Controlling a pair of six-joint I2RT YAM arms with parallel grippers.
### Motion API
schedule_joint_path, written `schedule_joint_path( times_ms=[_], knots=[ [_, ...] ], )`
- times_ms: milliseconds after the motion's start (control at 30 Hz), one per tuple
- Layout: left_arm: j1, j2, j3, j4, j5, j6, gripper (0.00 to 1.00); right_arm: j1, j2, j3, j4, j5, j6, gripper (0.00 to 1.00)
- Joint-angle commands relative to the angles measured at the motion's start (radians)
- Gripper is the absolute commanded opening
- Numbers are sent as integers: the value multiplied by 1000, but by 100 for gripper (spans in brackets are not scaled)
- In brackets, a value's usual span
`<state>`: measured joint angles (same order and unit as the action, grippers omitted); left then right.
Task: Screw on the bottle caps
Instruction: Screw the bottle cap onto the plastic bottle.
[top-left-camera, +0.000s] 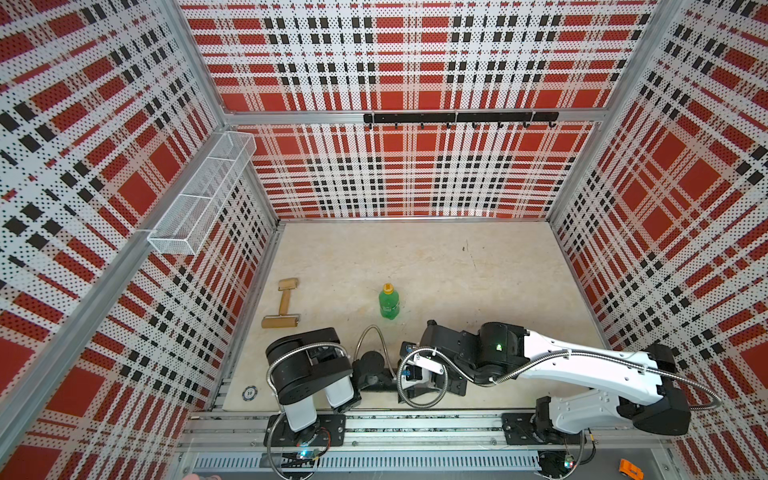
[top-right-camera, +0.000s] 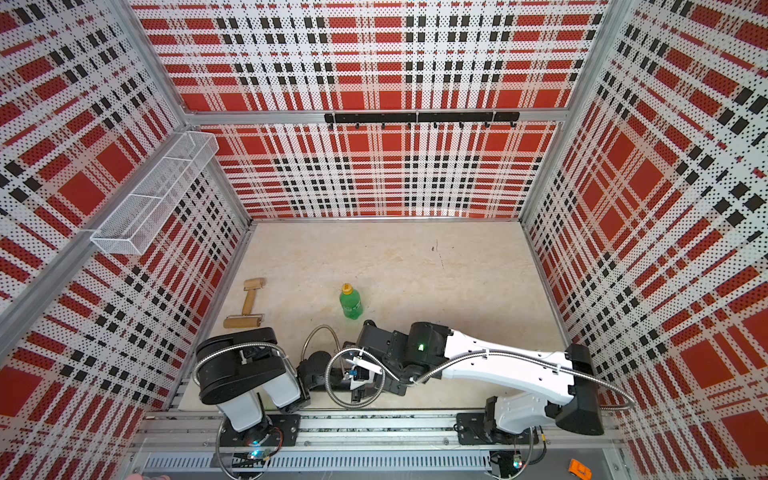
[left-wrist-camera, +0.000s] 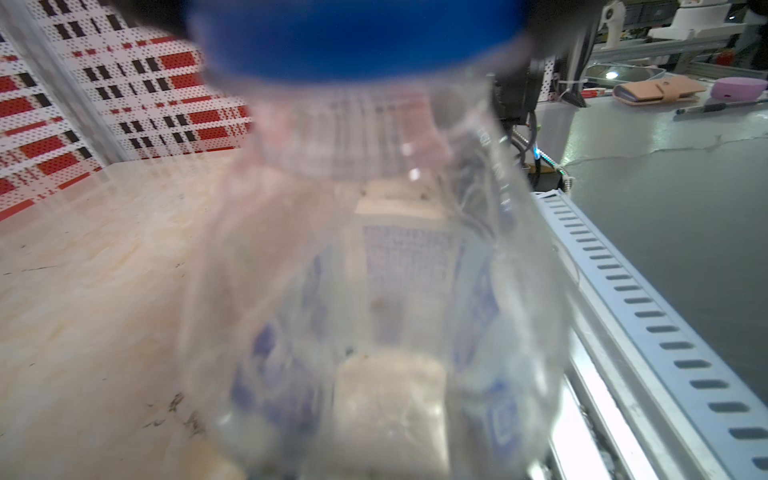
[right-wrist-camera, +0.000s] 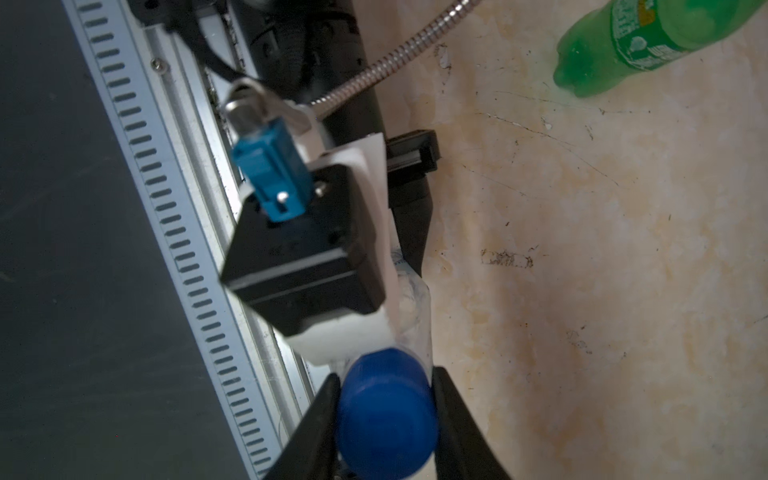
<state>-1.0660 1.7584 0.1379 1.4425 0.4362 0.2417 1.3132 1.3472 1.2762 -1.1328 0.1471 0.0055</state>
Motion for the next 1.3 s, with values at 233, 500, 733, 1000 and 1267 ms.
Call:
schedule_joint_path(
  times_ms=[233, 500, 733, 1000, 1267],
  knots=[
    [-125, -50, 22, 110, -272, 91, 34, -31, -5, -40, 196, 225, 572, 0],
    [-135, -68, 15, 108, -299, 68, 34, -58, -32, -26, 204, 223, 694, 9],
    [-125, -71, -5, 104, -210, 35, 33, -68, -235, 20, 97, 150, 390, 51],
    [-129, -70, -42, 91, -153, 11, 33, -68, -268, 69, -15, -160, 126, 65],
    [-135, -83, -67, 86, -108, -13, 33, -64, -216, 50, -28, -240, -98, 61]
  ],
)
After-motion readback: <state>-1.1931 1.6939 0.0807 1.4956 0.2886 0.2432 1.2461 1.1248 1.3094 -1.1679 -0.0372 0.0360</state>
